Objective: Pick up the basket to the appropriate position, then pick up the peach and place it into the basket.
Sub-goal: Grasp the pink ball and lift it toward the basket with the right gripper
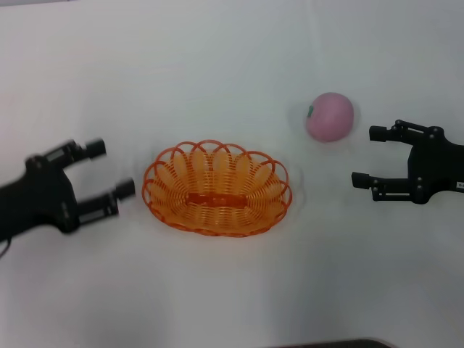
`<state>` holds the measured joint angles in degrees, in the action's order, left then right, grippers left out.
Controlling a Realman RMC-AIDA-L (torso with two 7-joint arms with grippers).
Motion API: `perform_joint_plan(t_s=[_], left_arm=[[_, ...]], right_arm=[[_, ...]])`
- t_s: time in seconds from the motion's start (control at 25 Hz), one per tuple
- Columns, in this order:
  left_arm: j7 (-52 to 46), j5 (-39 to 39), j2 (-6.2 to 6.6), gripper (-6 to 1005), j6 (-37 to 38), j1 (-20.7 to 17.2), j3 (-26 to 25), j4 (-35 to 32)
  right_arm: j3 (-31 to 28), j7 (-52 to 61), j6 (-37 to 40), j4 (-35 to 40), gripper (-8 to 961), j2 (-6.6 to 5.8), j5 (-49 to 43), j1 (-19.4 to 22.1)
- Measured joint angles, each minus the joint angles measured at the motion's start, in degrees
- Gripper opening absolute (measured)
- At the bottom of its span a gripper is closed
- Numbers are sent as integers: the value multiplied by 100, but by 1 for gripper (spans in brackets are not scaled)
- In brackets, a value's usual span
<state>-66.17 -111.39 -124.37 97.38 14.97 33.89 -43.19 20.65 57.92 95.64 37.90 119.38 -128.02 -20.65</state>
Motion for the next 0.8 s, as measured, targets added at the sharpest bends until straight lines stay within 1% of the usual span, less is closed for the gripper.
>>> perform_joint_plan(t_s=[0.12, 0.36, 0.44, 0.68, 0.8], left_arm=[[409, -332, -7, 843, 32, -49, 51, 52], [1017, -851, -12, 836, 306, -183, 28, 83], [1051, -878, -11, 839, 314, -221, 20, 68], [1122, -1157, -10, 892, 307, -230, 33, 59], [1131, -1173, -13, 889, 322, -240, -23, 82]], right_arm=[[-27, 0, -3, -28, 925, -4, 0, 5], [-78, 0, 19, -60, 925, 5, 0, 24], [-101, 0, 20, -65, 925, 6, -1, 32], [-135, 0, 37, -99, 925, 6, 0, 43], [-141, 0, 21, -171, 925, 4, 26, 44]])
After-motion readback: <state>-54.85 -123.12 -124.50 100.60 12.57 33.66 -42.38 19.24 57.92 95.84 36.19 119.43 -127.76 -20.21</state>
